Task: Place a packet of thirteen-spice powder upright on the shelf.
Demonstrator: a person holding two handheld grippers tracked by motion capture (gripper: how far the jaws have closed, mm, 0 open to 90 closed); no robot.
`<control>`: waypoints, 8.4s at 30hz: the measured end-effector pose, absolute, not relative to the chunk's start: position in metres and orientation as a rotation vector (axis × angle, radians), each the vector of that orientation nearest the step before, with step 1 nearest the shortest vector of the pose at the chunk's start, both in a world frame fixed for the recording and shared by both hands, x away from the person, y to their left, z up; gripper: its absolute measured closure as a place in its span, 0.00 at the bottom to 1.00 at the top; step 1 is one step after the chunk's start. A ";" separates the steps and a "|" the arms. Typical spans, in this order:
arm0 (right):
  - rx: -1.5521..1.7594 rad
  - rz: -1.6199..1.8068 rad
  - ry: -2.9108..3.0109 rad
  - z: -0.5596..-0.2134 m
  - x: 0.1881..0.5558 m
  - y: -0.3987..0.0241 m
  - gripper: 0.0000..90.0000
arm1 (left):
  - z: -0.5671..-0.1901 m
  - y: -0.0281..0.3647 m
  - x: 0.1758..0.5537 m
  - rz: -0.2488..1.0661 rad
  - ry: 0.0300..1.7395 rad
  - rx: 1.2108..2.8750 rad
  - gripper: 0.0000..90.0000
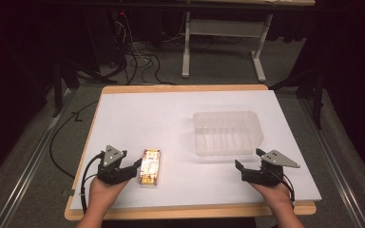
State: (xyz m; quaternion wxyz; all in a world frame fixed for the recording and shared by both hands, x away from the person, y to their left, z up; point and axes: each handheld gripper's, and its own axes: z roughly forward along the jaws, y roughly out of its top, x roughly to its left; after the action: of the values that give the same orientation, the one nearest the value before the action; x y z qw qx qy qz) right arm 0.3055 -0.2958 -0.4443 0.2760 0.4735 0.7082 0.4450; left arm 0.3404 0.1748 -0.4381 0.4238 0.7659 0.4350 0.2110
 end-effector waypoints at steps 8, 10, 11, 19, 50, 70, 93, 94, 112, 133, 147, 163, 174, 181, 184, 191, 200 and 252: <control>1.309 1.218 1.885 -0.445 0.308 -0.299 0.11 | -0.439 0.181 0.339 0.507 1.081 1.914 0.52; 1.319 1.221 1.890 -0.446 0.308 -0.299 0.11 | -0.438 0.182 0.338 0.505 1.077 1.913 0.59; 1.322 1.222 1.891 -0.446 0.308 -0.298 0.12 | -0.438 0.182 0.339 0.499 1.081 1.912 0.63; 1.315 1.206 1.914 -0.448 0.308 -0.298 0.14 | -0.438 0.178 0.338 0.479 1.066 1.937 0.96; 1.311 1.195 1.936 -0.450 0.310 -0.297 0.17 | -0.461 0.089 0.318 0.311 0.862 2.321 1.00; 1.306 1.189 1.943 -0.450 0.310 -0.297 0.17 | -0.455 0.115 0.327 0.343 0.968 2.288 1.00; 1.331 1.178 1.888 -0.440 0.306 -0.313 0.17 | -0.435 0.118 0.330 0.419 1.008 2.234 0.65; 1.346 1.185 1.871 -0.442 0.305 -0.316 0.17 | -0.434 0.117 0.331 0.424 1.010 2.244 0.61; 1.349 1.208 1.897 -0.448 0.302 -0.318 0.17 | -0.433 0.107 0.351 0.396 1.087 2.394 0.23; 1.344 1.215 1.910 -0.448 0.302 -0.320 0.18 | -0.428 0.104 0.370 0.317 1.173 2.516 0.07; 1.357 1.224 1.909 -0.449 0.302 -0.322 0.18 | -0.439 0.107 0.389 0.165 1.246 2.574 0.03; 1.358 1.224 1.912 -0.450 0.302 -0.322 0.18 | -0.449 0.109 0.394 0.094 1.278 2.659 0.19; 1.363 1.225 1.911 -0.450 0.302 -0.322 0.18 | -0.446 0.112 0.391 0.108 1.255 2.619 0.36; 1.376 1.225 1.910 -0.451 0.302 -0.323 0.19 | -0.441 0.118 0.388 0.130 1.240 2.529 0.36; 1.371 1.225 1.911 -0.451 0.301 -0.323 0.19 | -0.439 0.119 0.387 0.143 1.232 2.517 0.36; 1.377 1.234 1.905 -0.450 0.301 -0.322 0.19 | -0.433 0.117 0.378 0.180 1.165 2.444 0.36; 1.370 1.265 1.881 -0.448 0.297 -0.322 0.19 | -0.427 0.118 0.372 0.239 1.126 2.339 0.36; 1.186 1.394 1.987 -0.404 0.308 -0.242 0.38 | -0.433 0.105 0.317 0.485 0.900 1.852 0.36</control>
State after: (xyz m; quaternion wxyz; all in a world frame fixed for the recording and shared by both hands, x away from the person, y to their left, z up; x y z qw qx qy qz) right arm 0.3079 -0.2418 -0.4043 0.2184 0.4285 0.7177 0.5036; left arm 0.3173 0.1054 -0.4329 0.4908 0.7628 0.3705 0.1998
